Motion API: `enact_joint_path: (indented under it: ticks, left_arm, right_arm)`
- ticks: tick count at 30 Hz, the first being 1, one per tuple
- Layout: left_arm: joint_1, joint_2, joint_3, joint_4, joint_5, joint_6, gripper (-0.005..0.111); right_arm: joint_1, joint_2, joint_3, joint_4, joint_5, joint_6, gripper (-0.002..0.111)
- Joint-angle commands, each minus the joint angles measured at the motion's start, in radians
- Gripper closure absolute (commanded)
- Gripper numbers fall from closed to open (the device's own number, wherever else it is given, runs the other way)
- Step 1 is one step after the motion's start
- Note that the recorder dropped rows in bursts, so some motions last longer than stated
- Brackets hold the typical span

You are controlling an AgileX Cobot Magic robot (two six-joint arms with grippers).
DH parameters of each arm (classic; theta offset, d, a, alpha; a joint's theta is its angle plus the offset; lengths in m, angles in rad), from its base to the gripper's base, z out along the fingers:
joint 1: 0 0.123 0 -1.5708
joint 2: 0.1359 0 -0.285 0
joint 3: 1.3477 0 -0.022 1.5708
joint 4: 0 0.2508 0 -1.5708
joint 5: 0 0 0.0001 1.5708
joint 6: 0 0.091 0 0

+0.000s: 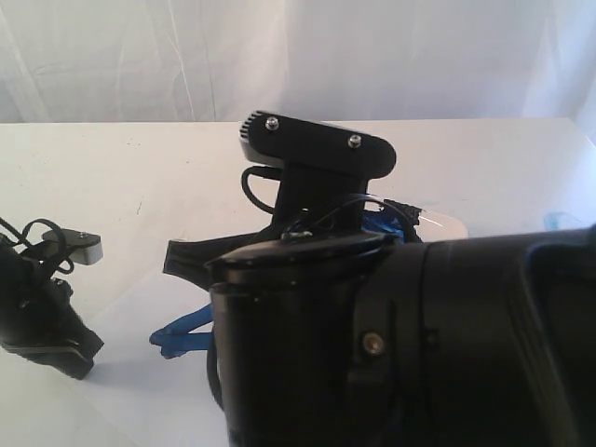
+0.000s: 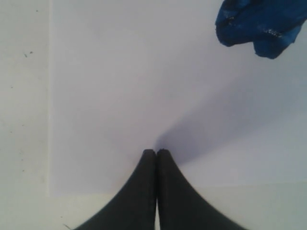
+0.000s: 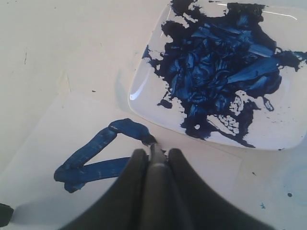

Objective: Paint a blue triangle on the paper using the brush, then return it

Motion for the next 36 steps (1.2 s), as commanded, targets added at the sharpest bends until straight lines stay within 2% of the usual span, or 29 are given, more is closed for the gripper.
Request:
enact_joint_path:
  ticks: [1, 15, 36]
  left_arm:
    - [-0.001, -0.002, -0.003, -0.023, 0.027, 0.000, 0.107]
    - [-0.001, -0.002, -0.003, -0.030, 0.032, 0.000, 0.107]
    - [-0.001, -0.002, -0.003, -0.037, 0.040, 0.000, 0.107]
  right_arm:
    - [0.000, -0.010, 0.001, 0.025, 0.035, -0.026, 0.108]
    - [0.055, -0.010, 0.001, 0.036, 0.137, -0.041, 0.108]
    - [0.078, -0.055, 0.001, 0.032, 0.137, -0.021, 0.108]
